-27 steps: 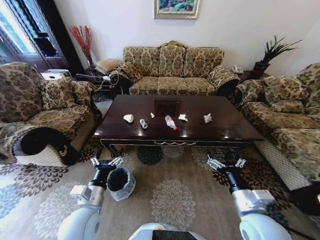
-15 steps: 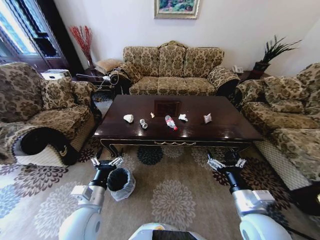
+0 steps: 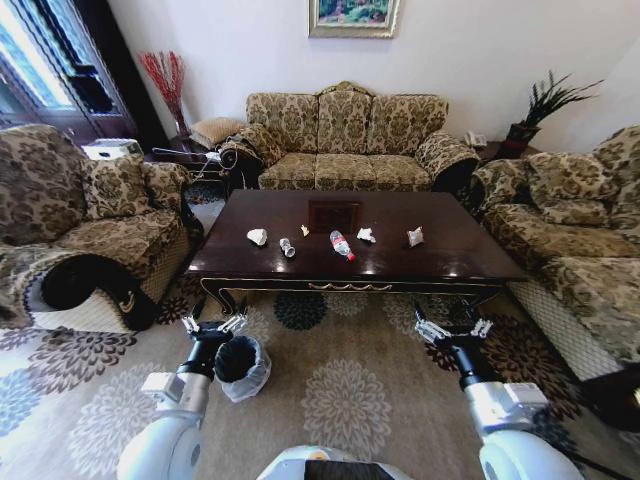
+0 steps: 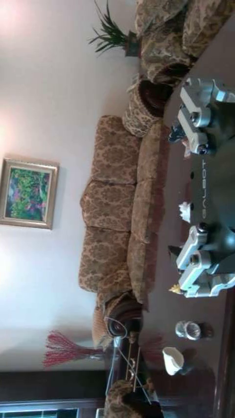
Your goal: Move to the front of the table and place the trash on the table into the trash bin.
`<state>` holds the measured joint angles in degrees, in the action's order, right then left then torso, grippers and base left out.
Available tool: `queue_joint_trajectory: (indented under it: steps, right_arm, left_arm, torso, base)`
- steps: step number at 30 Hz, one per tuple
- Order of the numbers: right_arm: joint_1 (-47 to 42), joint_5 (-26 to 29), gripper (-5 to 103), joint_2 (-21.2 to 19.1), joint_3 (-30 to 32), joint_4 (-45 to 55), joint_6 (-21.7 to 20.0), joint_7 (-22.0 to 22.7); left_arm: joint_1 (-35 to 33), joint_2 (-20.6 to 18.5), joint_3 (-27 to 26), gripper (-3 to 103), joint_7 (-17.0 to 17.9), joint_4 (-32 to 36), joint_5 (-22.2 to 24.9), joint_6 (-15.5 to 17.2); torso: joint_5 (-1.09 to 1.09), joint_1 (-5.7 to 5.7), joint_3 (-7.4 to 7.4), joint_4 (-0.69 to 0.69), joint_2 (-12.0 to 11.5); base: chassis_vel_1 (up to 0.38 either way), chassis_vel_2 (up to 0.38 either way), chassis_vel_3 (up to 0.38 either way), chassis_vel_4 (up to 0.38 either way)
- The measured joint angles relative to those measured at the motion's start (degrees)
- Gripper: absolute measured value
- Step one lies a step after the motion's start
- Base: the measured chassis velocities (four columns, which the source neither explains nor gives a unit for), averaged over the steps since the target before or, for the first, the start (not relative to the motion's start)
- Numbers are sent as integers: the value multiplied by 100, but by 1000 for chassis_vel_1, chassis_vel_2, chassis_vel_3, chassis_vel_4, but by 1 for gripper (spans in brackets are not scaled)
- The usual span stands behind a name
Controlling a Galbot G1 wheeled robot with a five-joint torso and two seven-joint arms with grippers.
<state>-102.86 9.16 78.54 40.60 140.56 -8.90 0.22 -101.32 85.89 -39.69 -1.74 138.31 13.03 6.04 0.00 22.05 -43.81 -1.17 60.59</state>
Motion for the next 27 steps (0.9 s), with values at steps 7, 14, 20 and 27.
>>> queue_joint_trajectory:
  steps: [7,14,20,27]
  right_arm:
    - [-23,-88,100,32,-71,-43,59,-27]
    - [-17,-177,100,50,-142,-45,70,-58]
    - [-5,-275,100,77,-230,-43,67,-51]
    - [-17,-390,100,91,-330,-37,44,-14]
  left_arm:
    - [-38,-1,-2,100,2,38,-1,0]
    - [-55,27,-5,100,3,58,-11,0]
    - [-69,42,-5,100,3,67,-13,-4]
    - [-116,69,-15,100,3,100,3,-20]
  torso:
    - [0,0,0,0,0]
    - [0,0,0,0,0]
    - [1,0,0,0,0]
    - [0,0,0,0,0]
  base:
    - [0,0,0,0]
    - [0,0,0,0]
    - [23,35,-27,-23]
    - [161,147,-139,-161]
